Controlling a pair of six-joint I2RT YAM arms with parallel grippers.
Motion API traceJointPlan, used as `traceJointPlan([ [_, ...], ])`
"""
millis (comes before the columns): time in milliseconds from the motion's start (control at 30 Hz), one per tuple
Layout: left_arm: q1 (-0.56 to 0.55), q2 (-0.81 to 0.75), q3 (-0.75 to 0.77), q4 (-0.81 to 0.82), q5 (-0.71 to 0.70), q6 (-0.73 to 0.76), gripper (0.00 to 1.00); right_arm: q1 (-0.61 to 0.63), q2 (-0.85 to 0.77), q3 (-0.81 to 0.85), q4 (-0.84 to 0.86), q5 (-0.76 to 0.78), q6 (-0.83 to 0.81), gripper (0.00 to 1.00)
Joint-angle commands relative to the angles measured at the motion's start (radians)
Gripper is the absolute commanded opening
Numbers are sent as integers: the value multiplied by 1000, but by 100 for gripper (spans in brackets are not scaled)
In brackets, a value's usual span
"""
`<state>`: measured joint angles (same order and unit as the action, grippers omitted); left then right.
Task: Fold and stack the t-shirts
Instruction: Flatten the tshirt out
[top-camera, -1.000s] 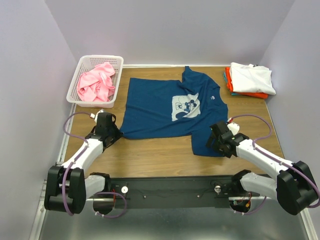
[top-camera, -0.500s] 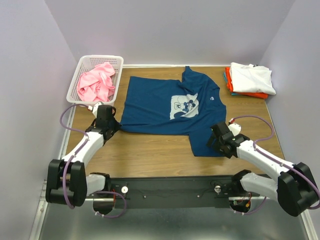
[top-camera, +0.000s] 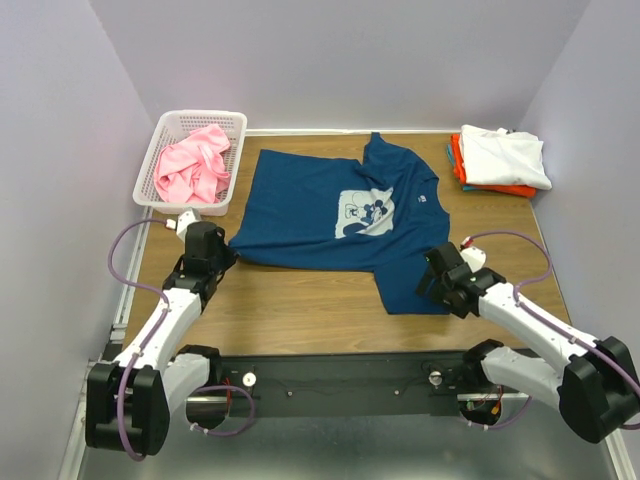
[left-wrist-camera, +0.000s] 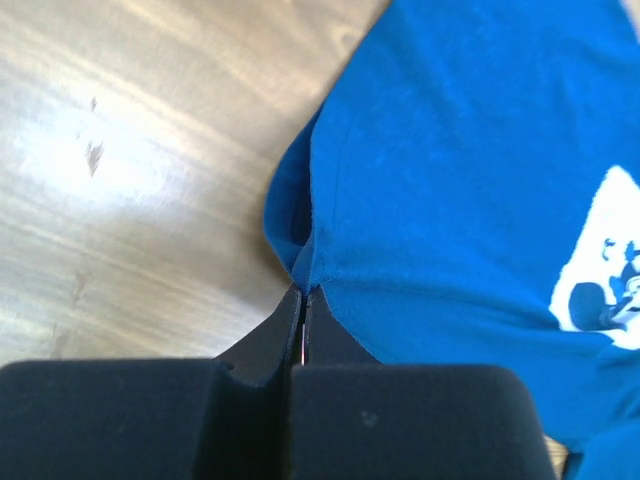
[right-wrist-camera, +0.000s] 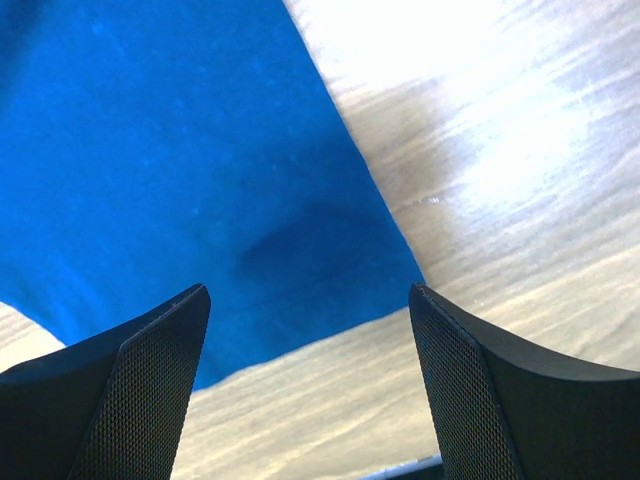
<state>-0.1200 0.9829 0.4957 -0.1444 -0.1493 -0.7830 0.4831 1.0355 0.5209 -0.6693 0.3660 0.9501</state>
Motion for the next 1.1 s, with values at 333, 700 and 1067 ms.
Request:
traceJointPlan([
  [333,-1,-52,-143,92,117,-44,0,2,121,-15,3,-39,24,76],
  [700,-3,-230,-149,72,238,-18,0,2,107,-33,83,-32,-20,15],
  [1067,-86,-222,-157,57,243,-16,0,2,-124,21,138,80,-45,1],
])
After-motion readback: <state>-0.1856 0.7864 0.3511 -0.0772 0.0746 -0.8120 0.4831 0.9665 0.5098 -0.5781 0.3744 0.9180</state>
